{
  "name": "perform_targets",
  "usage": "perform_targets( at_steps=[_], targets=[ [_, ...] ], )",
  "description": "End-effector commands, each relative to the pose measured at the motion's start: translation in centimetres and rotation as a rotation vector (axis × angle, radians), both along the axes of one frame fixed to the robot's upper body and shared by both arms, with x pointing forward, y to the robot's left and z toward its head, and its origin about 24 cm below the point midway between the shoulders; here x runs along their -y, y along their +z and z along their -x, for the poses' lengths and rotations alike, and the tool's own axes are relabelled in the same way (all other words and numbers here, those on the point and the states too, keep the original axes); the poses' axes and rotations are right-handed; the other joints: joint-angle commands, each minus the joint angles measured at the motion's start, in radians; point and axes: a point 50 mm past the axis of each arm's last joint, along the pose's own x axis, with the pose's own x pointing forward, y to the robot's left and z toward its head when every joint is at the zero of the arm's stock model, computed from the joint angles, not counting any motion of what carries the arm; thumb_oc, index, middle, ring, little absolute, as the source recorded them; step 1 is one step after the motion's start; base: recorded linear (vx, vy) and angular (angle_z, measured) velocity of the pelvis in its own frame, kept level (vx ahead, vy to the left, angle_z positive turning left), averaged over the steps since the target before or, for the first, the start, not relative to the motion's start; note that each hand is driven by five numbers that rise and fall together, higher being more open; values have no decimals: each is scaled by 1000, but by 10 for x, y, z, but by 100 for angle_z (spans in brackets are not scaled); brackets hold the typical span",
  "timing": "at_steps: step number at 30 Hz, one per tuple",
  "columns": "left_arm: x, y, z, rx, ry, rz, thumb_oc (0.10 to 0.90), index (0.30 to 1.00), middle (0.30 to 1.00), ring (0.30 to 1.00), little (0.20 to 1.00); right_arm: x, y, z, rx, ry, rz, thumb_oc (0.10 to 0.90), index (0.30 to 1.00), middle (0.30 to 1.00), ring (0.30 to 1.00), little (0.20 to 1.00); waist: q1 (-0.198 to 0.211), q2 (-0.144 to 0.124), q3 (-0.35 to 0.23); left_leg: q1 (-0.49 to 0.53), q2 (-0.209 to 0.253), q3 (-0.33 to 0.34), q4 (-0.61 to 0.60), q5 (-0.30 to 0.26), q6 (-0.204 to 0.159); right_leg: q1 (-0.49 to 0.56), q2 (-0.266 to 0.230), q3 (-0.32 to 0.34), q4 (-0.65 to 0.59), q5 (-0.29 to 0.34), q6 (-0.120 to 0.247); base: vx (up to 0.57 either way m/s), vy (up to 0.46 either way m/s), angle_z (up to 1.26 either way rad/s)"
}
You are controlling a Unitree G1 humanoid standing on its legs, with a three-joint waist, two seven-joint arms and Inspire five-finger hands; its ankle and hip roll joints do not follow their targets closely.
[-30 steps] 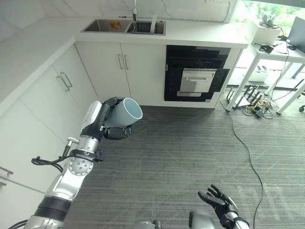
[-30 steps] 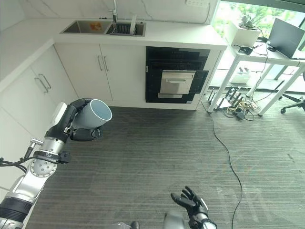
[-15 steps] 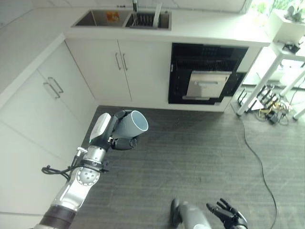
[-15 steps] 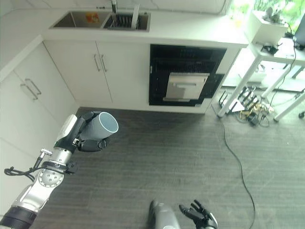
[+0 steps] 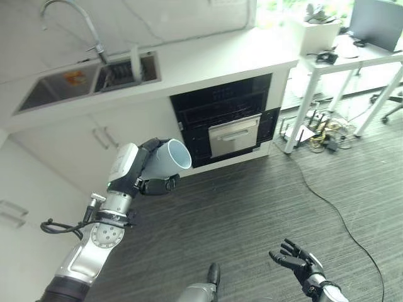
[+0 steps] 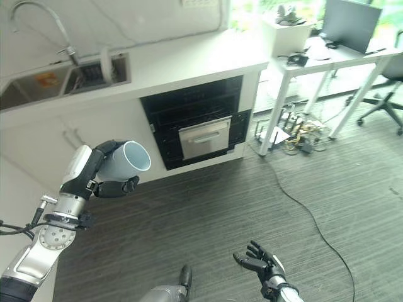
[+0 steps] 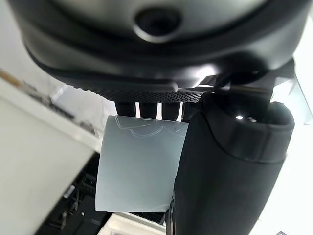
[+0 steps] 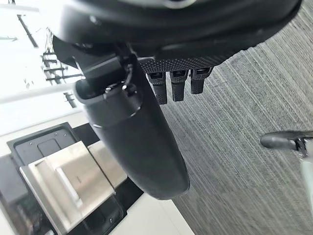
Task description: Place the dishes in the dishwasher.
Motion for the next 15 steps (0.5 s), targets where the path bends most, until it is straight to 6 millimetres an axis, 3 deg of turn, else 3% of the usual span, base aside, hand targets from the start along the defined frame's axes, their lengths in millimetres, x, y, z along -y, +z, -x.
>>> perform_targets(
  at_steps=[1, 6, 9, 12, 13, 14, 15],
  targets=[
    [-6, 64, -5, 363, -5, 63, 400, 300, 300, 300, 300, 14, 19, -22, 118, 9, 60, 800, 900, 900, 900, 900, 10, 47, -33, -110, 14, 11, 151, -206, -65, -37, 41, -9, -120, 116, 48, 163, 57, -33],
    [-12, 61, 2, 365, -8, 88, 400, 300, 300, 300, 300, 14, 17, -17, 105, 13, 74, 800, 900, 900, 900, 900, 8, 53, -42, -120, 17, 79, 151, -209, -52, -4, 51, -27, -120, 99, 49, 218, 106, -13],
    [-15, 61, 2, 371, -1, 102, 400, 300, 300, 300, 300, 14, 19, -20, 111, 46, 84, 800, 900, 900, 900, 900, 24, 29, -58, -102, -6, 87, 151, -227, -25, 17, 32, -28, -120, 91, 57, 282, 152, -15],
    [-14, 63, 1, 372, -21, 92, 400, 300, 300, 300, 300, 8, 22, -25, 129, 83, 86, 800, 900, 900, 900, 900, 36, 13, -73, -81, -15, 99, 151, -258, 4, 56, 12, -70, -120, 94, 63, 216, 70, -26],
    [-14, 63, 0, 370, -26, 86, 400, 300, 300, 300, 300, 5, 22, -27, 135, 88, 81, 800, 900, 900, 900, 900, 36, 8, -73, -61, -21, 103, 151, -274, 16, 82, -2, -97, -120, 133, 76, 284, 107, -21],
    [-10, 64, -2, 372, -45, 61, 400, 300, 300, 300, 300, -2, 26, -35, 162, 97, 62, 800, 900, 900, 900, 900, 23, 18, -64, -24, -20, 84, 151, -305, 49, 74, 0, -133, -49, 309, 120, 299, 114, -23],
    [-5, 66, -5, 374, -59, 39, 400, 300, 300, 300, 300, -7, 28, -37, 179, 105, 47, 800, 900, 900, 900, 900, 9, 20, -44, 6, -35, 51, 151, -324, 69, -4, 17, -111, 136, 389, 151, 335, 104, 9]
  ],
)
